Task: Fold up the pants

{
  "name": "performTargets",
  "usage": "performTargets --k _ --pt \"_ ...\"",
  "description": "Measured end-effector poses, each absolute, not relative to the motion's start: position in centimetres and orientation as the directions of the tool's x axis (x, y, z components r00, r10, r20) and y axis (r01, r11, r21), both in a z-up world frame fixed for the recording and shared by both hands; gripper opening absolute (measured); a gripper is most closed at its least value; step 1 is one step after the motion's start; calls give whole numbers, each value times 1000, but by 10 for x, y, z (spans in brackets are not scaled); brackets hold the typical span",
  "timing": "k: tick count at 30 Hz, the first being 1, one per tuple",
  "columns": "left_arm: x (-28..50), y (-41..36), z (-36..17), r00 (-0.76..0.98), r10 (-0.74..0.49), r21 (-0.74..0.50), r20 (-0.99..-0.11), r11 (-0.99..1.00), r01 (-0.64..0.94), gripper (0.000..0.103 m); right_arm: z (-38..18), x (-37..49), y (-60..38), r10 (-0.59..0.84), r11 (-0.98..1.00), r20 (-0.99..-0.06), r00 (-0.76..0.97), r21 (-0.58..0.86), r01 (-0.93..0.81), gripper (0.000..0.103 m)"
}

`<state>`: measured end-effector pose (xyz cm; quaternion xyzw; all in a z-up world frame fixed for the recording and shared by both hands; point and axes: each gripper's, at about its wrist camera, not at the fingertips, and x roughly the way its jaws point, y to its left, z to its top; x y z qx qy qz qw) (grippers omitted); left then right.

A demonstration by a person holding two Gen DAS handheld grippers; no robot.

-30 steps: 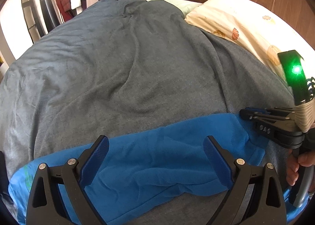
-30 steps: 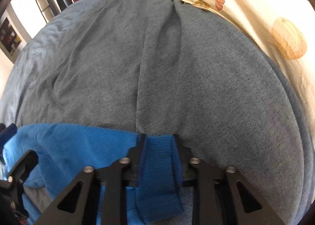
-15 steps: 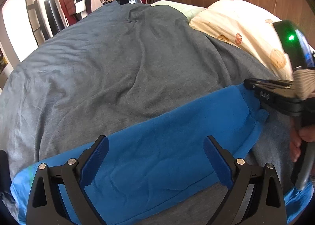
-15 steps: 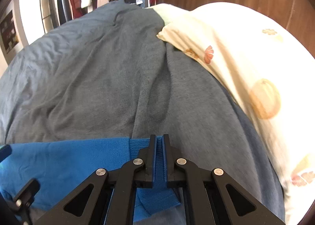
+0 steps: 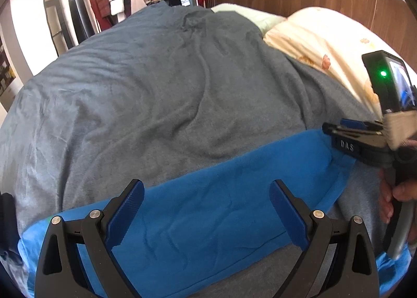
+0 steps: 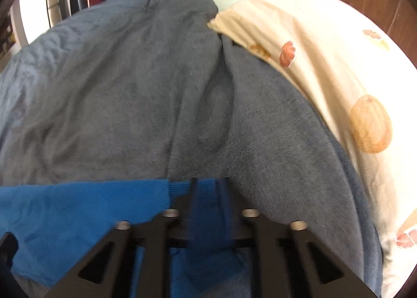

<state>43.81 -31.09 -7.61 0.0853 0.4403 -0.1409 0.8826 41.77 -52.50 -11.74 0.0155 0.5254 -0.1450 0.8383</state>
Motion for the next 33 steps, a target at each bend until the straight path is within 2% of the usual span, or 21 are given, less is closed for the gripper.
performTargets --k 1,9,19,27,33 --pt "436 -307 -69 579 -182 21 -795 945 326 98 -110 415 -521 -232 956 -883 407 -131 262 37" --pt "407 -268 -25 613 -204 11 -763 944 329 98 -37 375 -471 -176 970 -869 462 -74 230 38" --pt "348 -178 22 631 -182 -15 -754 965 261 98 38 328 -379 -68 992 -848 525 -2 126 38" --pt "302 -100 40 615 -122 0 -779 981 195 98 68 291 -305 2 994 -851 525 57 88 38" --pt "265 -32 43 573 -25 43 -819 994 105 98 63 255 -263 26 987 -893 449 93 128 38"
